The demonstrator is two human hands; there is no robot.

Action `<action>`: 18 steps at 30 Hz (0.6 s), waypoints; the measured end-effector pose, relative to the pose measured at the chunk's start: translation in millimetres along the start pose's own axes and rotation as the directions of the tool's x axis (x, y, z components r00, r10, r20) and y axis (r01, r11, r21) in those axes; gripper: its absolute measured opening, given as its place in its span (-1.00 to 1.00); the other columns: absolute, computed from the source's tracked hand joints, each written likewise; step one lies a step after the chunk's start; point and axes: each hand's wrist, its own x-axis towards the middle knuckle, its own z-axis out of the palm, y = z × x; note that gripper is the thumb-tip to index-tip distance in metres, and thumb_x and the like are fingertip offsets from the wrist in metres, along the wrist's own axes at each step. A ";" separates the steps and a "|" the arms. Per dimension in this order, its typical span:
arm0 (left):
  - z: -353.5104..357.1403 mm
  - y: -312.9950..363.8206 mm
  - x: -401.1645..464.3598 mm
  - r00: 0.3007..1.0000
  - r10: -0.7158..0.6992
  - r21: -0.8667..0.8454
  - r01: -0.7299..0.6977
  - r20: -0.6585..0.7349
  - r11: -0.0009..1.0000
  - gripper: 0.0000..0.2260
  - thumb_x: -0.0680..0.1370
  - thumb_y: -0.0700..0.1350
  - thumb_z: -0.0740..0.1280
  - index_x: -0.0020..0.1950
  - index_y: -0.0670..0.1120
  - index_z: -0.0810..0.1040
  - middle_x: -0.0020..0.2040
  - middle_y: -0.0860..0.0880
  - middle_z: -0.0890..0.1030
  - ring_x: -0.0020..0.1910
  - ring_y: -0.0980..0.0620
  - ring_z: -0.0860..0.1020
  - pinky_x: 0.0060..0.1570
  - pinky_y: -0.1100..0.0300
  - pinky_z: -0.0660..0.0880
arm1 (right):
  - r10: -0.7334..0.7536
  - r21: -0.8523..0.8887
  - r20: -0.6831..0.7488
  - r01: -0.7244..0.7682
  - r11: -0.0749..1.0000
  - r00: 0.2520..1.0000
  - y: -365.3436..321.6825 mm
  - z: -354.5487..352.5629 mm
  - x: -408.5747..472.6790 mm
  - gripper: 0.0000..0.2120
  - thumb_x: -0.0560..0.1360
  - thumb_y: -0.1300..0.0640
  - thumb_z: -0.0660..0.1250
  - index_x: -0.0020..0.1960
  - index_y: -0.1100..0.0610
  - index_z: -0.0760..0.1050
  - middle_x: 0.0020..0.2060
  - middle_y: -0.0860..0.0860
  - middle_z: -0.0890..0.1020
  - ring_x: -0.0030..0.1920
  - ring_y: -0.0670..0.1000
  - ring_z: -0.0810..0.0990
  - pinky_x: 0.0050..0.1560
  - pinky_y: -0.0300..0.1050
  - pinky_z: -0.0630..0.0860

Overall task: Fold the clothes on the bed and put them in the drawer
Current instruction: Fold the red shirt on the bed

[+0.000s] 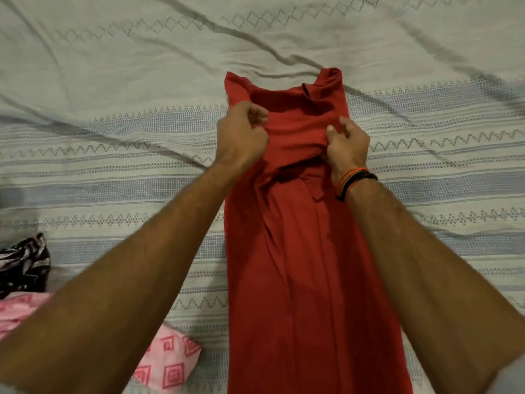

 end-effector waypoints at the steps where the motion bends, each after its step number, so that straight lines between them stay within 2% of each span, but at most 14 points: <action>1: -0.7 -10.2 -8.7 0.999 0.034 0.050 -0.034 -0.015 0.998 -0.71 0.35 -0.27 0.22 -0.01 -0.06 0.60 -0.09 0.02 0.66 -0.12 0.08 0.63 0.05 0.18 0.59 | -0.011 -0.023 -0.007 0.011 1.000 1.000 -2.8 0.3 2.9 -0.81 0.44 0.09 0.36 0.04 -0.02 0.63 -0.03 -0.05 0.68 0.08 0.00 0.65 0.24 0.00 0.56; 2: -1.0 -19.0 -16.9 0.998 0.063 0.085 -0.061 -0.022 0.995 -0.65 0.31 -0.27 0.21 0.04 -0.10 0.60 -0.07 0.00 0.65 -0.11 0.07 0.62 0.03 0.25 0.56 | -0.027 -0.049 -0.022 0.026 0.998 0.999 -5.6 0.2 5.1 -0.78 0.50 0.14 0.36 0.12 0.01 0.63 -0.02 -0.05 0.66 0.10 -0.02 0.64 0.25 -0.13 0.52; 4: 0.2 -34.5 -28.4 0.994 0.112 0.166 -0.109 -0.009 0.980 -0.64 0.34 -0.31 0.33 0.12 -0.14 0.58 0.04 -0.06 0.63 -0.02 0.03 0.61 0.06 0.22 0.54 | -0.083 -0.187 -0.037 0.074 0.979 0.996 -10.1 -1.3 5.2 -0.71 0.55 0.19 0.35 0.27 0.13 0.55 0.09 0.02 0.63 0.15 -0.02 0.59 0.18 -0.34 0.41; 6: 3.5 -50.2 -34.3 0.983 0.181 0.237 -0.183 0.031 0.954 -0.58 0.36 -0.33 0.47 0.20 -0.16 0.56 0.14 -0.10 0.59 0.08 -0.02 0.58 0.14 0.06 0.54 | -0.259 -0.424 -0.059 0.210 0.881 0.964 -12.2 -2.5 -9.1 -0.60 0.54 0.14 0.38 0.34 0.19 0.44 0.23 0.11 0.55 0.22 0.08 0.52 0.20 -0.24 0.34; 7: 4.8 -56.9 -35.9 0.975 0.219 0.251 -0.224 0.046 0.942 -0.56 0.35 -0.33 0.49 0.22 -0.18 0.55 0.17 -0.12 0.57 0.13 -0.04 0.56 0.16 0.00 0.53 | -0.409 -0.521 -0.032 0.334 0.785 0.912 -9.0 -1.8 -17.9 -0.58 0.52 0.10 0.38 0.33 0.19 0.43 0.25 0.13 0.51 0.23 0.13 0.49 0.22 -0.14 0.34; 8: 4.9 -61.9 -36.7 0.965 0.255 0.268 -0.260 0.055 0.928 -0.54 0.34 -0.30 0.51 0.23 -0.20 0.55 0.21 -0.14 0.55 0.17 -0.07 0.53 0.19 -0.03 0.51 | -0.558 -0.578 0.030 0.469 0.667 0.830 -6.4 -0.9 -29.2 -0.58 0.50 0.05 0.37 0.30 0.18 0.45 0.25 0.12 0.50 0.20 0.15 0.47 0.20 -0.06 0.35; 10: 3.9 -66.8 -38.9 0.949 0.309 0.324 -0.314 0.070 0.892 -0.46 0.36 -0.16 0.52 0.32 -0.21 0.52 0.33 -0.16 0.49 0.31 -0.11 0.46 0.35 -0.04 0.41 | -0.699 -0.566 0.237 0.681 0.465 0.675 6.3 3.0 -45.7 -0.62 0.49 -0.02 0.32 0.24 0.15 0.51 0.23 0.09 0.52 0.17 0.15 0.49 0.15 0.01 0.39; 12: 2.2 -69.5 -40.8 0.937 0.317 0.416 -0.348 0.144 0.840 -0.31 0.40 0.04 0.44 0.47 -0.18 0.40 0.49 -0.17 0.35 0.42 -0.16 0.35 0.44 -0.02 0.27 | -0.655 -0.498 0.458 0.784 0.370 0.601 23.3 5.3 -56.2 -0.55 0.52 -0.10 0.28 0.29 0.13 0.53 0.29 0.10 0.53 0.25 0.15 0.49 0.21 0.05 0.40; 14: 2.3 -71.2 -44.0 0.917 0.286 0.569 -0.396 0.276 0.721 -0.16 0.39 0.21 0.29 0.59 -0.14 0.18 0.59 -0.15 0.14 0.49 -0.19 0.23 0.46 -0.09 0.22 | -0.528 -0.541 0.612 0.799 0.264 0.589 39.8 4.5 -60.8 -0.41 0.54 -0.21 0.14 0.44 0.11 0.42 0.44 0.11 0.43 0.41 0.13 0.40 0.37 0.07 0.30; 16: 4.0 -76.5 -48.3 0.904 0.228 0.672 -0.423 0.362 0.608 -0.05 0.41 0.34 0.26 0.63 -0.11 -0.02 0.63 -0.11 -0.06 0.54 -0.17 0.11 0.49 -0.09 0.12 | -0.432 -0.586 0.679 0.793 0.169 0.594 49.6 1.9 -62.6 -0.29 0.54 -0.26 -0.02 0.55 0.12 0.24 0.55 0.09 0.25 0.54 0.08 0.22 0.50 0.04 0.11; 18: 4.5 -78.2 -49.4 0.905 0.201 0.697 -0.417 0.374 0.584 0.00 0.42 0.34 0.32 0.63 -0.10 -0.11 0.63 -0.09 -0.15 0.56 -0.16 0.03 0.50 -0.07 0.04 | -0.392 -0.600 0.697 0.788 0.138 0.600 50.7 0.7 -64.4 -0.26 0.55 -0.26 -0.09 0.59 0.14 0.11 0.59 0.08 0.13 0.58 0.05 0.09 0.55 0.01 -0.03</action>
